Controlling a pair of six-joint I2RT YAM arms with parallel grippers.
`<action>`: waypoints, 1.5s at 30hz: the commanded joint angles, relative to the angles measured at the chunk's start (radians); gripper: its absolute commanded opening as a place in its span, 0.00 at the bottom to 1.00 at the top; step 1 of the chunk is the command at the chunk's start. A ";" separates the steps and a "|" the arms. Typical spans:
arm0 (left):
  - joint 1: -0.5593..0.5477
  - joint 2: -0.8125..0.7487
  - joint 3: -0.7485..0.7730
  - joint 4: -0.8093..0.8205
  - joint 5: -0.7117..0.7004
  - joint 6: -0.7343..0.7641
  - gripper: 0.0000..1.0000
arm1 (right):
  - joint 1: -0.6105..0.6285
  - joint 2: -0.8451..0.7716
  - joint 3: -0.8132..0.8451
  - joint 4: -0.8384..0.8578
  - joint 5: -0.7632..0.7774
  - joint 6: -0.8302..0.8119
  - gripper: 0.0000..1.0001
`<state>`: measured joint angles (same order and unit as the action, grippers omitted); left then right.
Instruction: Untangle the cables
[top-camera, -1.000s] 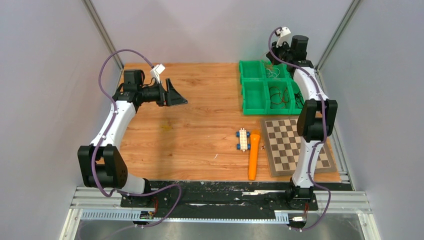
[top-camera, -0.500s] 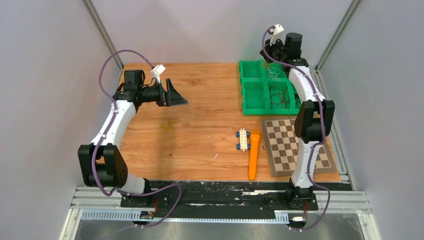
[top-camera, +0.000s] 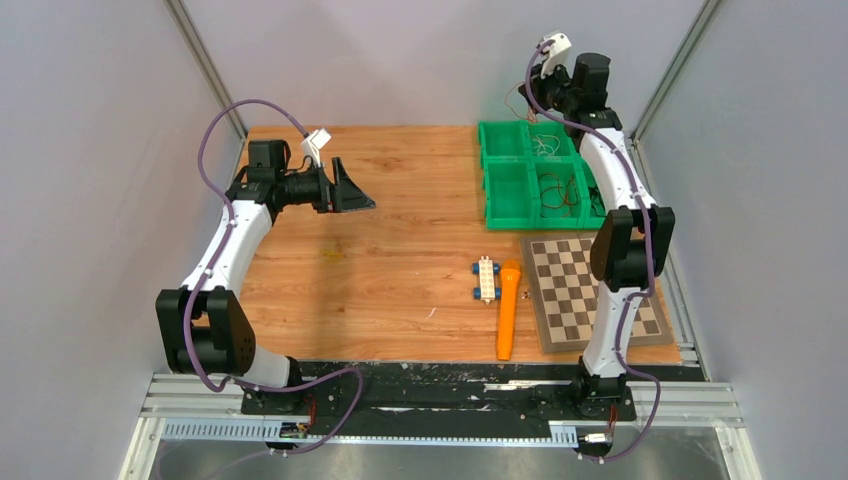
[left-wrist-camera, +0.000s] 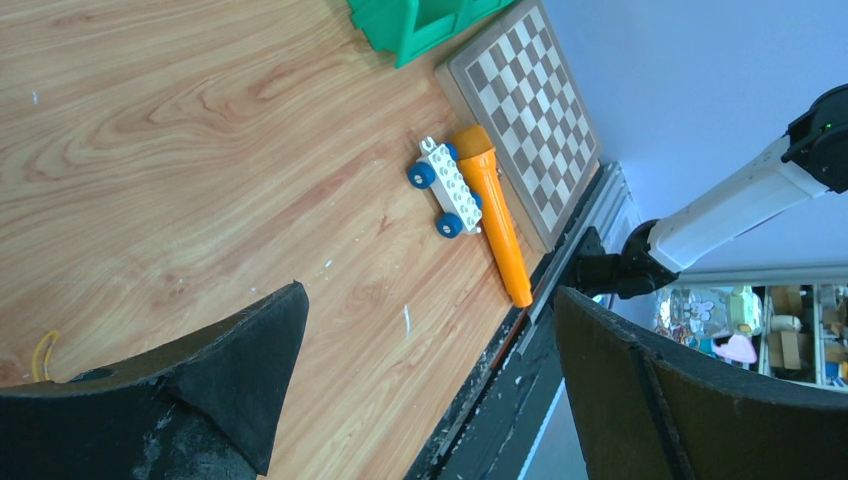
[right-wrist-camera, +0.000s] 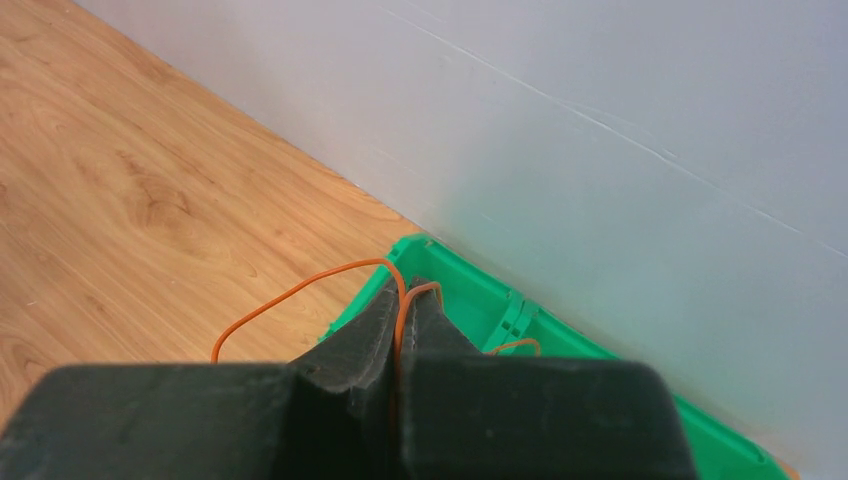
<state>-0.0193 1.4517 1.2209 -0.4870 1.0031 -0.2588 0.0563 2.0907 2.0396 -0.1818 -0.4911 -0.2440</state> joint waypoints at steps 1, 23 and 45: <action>-0.003 0.004 0.028 0.025 0.007 0.015 1.00 | 0.009 -0.026 0.029 0.036 -0.027 0.021 0.00; -0.002 -0.015 -0.015 0.049 0.009 0.006 1.00 | 0.044 0.043 0.072 0.057 -0.047 0.112 0.00; -0.002 0.042 0.021 0.004 -0.012 0.037 1.00 | 0.045 0.324 0.075 0.172 0.089 0.112 0.01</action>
<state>-0.0193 1.4807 1.2041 -0.4835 0.9874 -0.2436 0.0959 2.3833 2.0865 -0.0864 -0.4519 -0.1249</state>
